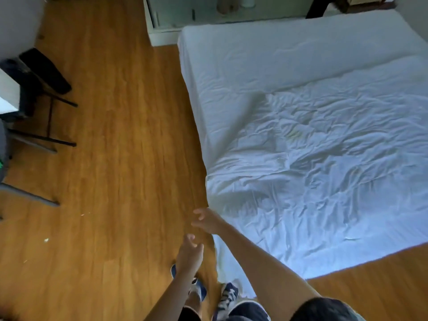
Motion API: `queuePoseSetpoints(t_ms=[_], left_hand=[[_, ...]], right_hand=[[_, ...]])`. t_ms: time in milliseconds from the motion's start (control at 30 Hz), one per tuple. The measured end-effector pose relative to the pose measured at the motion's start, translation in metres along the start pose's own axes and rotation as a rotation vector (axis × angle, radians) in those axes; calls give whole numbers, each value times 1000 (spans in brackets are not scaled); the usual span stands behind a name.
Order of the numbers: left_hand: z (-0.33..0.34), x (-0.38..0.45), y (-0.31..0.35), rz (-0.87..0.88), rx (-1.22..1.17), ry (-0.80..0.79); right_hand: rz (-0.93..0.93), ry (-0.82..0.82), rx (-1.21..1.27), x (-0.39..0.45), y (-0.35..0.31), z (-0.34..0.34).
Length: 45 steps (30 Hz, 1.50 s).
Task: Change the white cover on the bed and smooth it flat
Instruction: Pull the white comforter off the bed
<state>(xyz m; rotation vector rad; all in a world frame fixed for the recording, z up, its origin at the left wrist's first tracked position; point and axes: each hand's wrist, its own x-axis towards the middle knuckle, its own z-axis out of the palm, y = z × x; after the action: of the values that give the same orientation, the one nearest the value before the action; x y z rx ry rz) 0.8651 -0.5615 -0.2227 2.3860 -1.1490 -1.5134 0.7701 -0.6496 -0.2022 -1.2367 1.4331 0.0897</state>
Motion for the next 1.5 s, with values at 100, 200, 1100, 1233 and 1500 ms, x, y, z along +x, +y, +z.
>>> queuePoseSetpoints(t_ms=[100, 200, 1100, 1233, 1500], left_hand=[[-11, 1, 1, 61, 59, -12], [-12, -1, 4, 107, 146, -14], [-117, 228, 268, 725, 1089, -432], [-71, 255, 341, 862, 1239, -459], [79, 311, 447, 1320, 1366, -489]], right_hand=[[74, 6, 47, -19, 34, 12], [147, 117, 151, -35, 71, 5], [514, 740, 871, 67, 10, -129], [563, 781, 939, 97, 40, -171], [775, 1121, 716, 164, 132, -280]])
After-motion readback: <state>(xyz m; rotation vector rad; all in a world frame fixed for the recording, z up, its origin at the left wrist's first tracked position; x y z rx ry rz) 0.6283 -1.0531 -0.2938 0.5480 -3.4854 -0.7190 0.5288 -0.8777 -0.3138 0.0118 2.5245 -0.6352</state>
